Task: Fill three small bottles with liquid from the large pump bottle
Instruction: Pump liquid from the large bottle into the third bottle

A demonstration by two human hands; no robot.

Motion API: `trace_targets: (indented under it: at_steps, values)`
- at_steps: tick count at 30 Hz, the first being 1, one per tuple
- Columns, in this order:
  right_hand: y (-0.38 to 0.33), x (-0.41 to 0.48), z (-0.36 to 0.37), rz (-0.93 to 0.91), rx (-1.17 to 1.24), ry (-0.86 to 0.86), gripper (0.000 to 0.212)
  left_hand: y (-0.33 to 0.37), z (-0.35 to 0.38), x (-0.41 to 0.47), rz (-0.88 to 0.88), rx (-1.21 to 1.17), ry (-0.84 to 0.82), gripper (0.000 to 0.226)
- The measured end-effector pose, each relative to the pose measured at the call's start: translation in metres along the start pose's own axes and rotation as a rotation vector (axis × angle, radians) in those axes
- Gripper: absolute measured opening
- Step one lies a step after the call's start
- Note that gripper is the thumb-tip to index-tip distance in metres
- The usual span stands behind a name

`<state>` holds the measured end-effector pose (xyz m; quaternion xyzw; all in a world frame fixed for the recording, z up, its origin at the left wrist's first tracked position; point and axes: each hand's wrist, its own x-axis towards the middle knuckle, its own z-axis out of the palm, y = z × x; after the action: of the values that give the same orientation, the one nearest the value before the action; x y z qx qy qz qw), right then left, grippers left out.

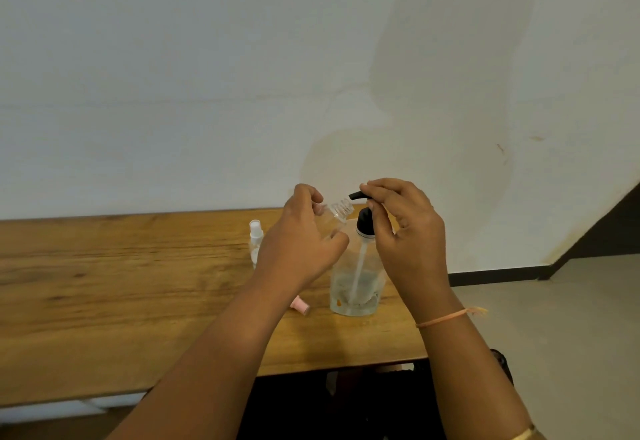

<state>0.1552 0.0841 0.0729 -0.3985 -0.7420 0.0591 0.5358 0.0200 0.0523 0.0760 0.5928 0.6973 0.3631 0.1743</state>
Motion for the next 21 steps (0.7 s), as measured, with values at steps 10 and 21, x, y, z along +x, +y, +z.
trace_targets:
  at_steps: [10, 21]
  values:
    - [-0.001, -0.001, 0.003, 0.019, -0.021, 0.000, 0.029, -0.001, -0.002, 0.002, 0.071, -0.138, 0.023, 0.047]
    - [-0.002, 0.005, -0.005, 0.043, -0.025, -0.044, 0.028, -0.006, -0.010, 0.003, 0.184, -0.246, -0.006, 0.046]
